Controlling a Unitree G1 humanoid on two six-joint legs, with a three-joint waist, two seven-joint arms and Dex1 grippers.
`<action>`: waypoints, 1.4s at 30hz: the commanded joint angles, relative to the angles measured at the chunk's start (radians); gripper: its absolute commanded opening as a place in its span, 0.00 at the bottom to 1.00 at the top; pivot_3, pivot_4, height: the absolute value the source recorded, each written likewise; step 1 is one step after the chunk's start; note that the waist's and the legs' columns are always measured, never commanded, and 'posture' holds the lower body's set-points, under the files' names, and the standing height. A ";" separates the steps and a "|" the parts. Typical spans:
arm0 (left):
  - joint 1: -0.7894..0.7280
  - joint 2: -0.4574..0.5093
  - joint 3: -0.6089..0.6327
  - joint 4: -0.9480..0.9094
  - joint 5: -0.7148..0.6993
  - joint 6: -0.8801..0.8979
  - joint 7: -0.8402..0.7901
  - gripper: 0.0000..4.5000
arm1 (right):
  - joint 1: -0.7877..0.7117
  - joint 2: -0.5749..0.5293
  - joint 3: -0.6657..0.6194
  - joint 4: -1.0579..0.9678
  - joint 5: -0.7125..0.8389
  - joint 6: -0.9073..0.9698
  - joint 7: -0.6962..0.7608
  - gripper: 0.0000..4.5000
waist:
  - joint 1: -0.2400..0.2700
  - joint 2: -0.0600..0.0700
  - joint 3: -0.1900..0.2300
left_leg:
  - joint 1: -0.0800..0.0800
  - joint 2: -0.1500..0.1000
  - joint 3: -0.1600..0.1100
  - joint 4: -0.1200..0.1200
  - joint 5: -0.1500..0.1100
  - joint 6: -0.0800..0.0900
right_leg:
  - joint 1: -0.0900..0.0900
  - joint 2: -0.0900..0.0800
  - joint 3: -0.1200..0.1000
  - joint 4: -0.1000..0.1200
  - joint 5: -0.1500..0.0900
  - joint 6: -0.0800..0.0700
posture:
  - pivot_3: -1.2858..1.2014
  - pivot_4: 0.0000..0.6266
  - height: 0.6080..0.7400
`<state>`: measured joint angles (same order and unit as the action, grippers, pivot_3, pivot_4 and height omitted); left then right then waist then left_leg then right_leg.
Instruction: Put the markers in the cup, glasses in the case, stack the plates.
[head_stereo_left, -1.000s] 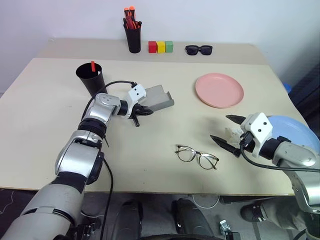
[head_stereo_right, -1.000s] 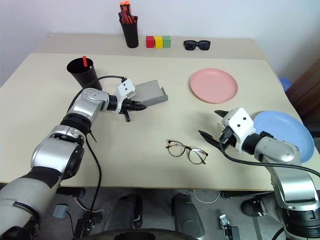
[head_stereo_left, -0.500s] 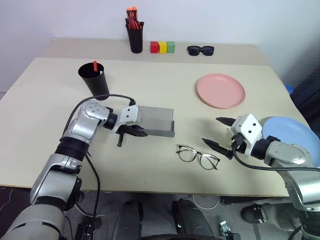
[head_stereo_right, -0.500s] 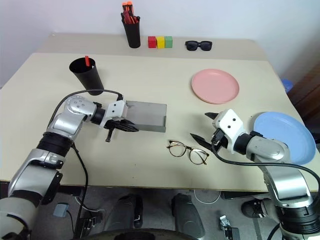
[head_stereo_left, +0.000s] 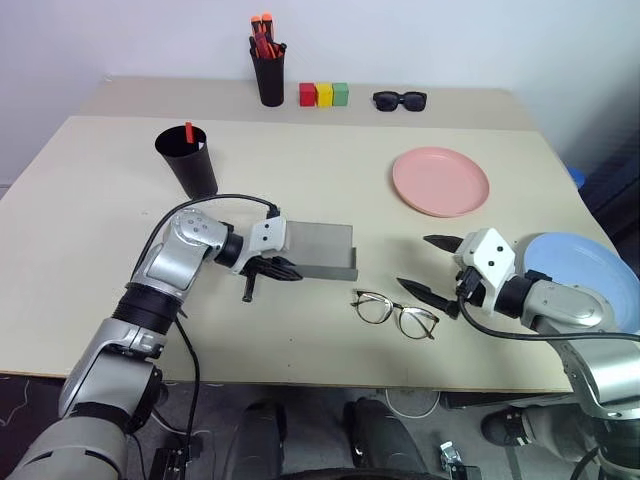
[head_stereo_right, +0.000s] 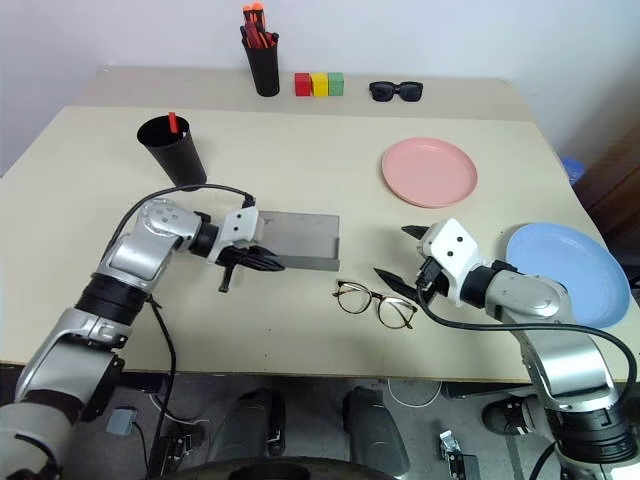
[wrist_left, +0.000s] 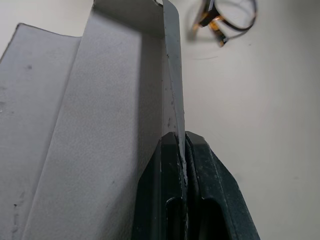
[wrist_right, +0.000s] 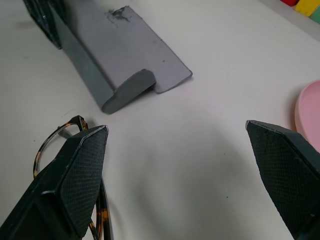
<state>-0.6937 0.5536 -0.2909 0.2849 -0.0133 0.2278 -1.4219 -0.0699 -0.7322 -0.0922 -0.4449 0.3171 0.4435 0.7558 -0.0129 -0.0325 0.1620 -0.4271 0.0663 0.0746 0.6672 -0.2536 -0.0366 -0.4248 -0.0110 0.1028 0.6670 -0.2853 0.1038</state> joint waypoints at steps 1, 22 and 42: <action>0.019 0.026 -0.012 -0.074 0.006 0.050 0.025 0.07 | -0.021 -0.001 -0.004 -0.008 -0.001 -0.019 0.003 1.00 | 0.000 0.000 0.000 | 0.000 0.000 0.000 0.000 0.000 0.000 | 0.000 0.000 0.000 0.000 0.000 0.000 | 0.52 0.24 0.89; 0.194 -0.031 0.171 -0.406 -0.203 -0.020 0.261 0.96 | -0.006 -0.207 0.115 -0.258 -0.084 0.212 0.018 1.00 | -0.004 0.003 -0.002 | 0.001 0.000 0.000 0.000 0.000 0.000 | 0.000 0.000 0.001 0.001 0.000 0.000 | 0.52 0.24 0.89; 0.509 -0.008 0.130 -0.648 -0.274 -0.024 0.358 0.96 | -0.158 -0.164 0.345 -0.356 -0.218 0.573 -0.121 1.00 | -0.003 0.002 -0.002 | 0.002 0.000 0.000 0.001 0.000 0.000 | 0.001 0.000 0.001 0.001 -0.002 -0.003 | 0.52 0.24 0.89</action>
<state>-0.1865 0.5393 -0.1691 -0.3362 -0.2693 0.2227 -1.0659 -0.2132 -0.9067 0.2597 -0.7834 0.1003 0.9996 0.6469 -0.0155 -0.0303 0.1599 -0.4255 0.0668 0.0750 0.6683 -0.2536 -0.0364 -0.4242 -0.0114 0.1038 0.6676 -0.2869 0.1010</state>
